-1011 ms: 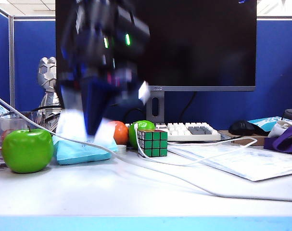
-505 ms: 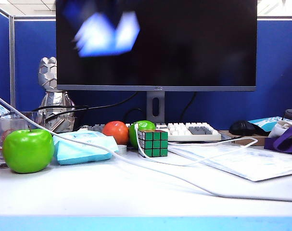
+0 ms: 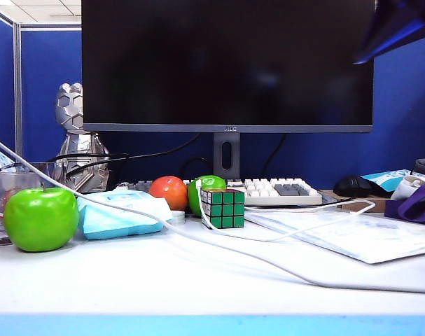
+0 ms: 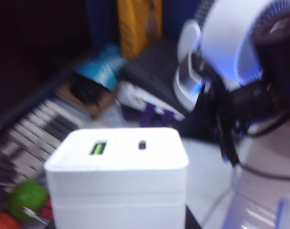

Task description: Pick up the Type-C charging cable and the charging base, insert one end of the Type-C charger into the corresponding slot on the base, and finally place the plugged-in charger back on the table.

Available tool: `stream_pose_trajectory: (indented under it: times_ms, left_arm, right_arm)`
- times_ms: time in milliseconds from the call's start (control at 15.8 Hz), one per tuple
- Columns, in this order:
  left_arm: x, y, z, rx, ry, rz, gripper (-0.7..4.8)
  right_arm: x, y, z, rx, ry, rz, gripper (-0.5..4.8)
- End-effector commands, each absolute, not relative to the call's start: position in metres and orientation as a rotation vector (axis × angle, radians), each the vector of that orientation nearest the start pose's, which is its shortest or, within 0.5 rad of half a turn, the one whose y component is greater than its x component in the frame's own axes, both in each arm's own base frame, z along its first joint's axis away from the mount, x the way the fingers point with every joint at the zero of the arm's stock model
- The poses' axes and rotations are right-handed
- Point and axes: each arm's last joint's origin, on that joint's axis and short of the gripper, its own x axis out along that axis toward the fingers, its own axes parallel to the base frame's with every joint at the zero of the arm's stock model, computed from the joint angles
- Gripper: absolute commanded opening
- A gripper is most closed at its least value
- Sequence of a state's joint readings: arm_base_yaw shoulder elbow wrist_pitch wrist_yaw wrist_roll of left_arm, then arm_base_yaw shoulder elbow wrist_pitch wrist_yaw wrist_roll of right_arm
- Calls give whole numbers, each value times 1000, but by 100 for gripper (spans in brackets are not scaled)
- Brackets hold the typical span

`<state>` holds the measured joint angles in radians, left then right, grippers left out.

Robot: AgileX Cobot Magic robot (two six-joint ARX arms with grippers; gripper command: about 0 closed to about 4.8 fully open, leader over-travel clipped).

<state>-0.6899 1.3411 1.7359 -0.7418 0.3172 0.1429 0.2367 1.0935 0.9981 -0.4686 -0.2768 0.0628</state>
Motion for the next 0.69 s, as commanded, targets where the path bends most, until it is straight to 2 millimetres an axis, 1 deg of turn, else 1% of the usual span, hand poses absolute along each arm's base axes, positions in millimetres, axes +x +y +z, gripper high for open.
stream_pose_trajectory:
  times_ms: [63,126,316,379,442,505,568,632,695]
  left_arm:
    - [183,-163,486,189,235,-1010,-6]
    - [183,-163,485,186,243,-1010,-6]
    - [183,-163,485,178,244,-1009,-6]
    - [183,-163,485,179,244,-1009,-6]
    - [183,-163,485,179,243,-1009,-6]
    - [183,-163,486,179,242,-1008,-6]
    - [183,-163,486,179,242,-1008,-6]
    - [183,-163,486,179,241,-1008,-6]
    - [183,-163,486,179,242,-1008,-6]
  right_arm:
    - [239,70,323,175,535,573,-6]
    - [249,78,320,200,505,618,-6]
    - [267,96,312,202,456,666,-6]
    - [271,100,308,212,465,676,-6]
    - [275,107,301,210,495,686,-6]
    - [280,108,283,188,591,594,-6]
    - [281,107,276,171,640,537,-1]
    - [283,108,271,138,654,573,69]
    - [285,112,265,85,657,683,324]
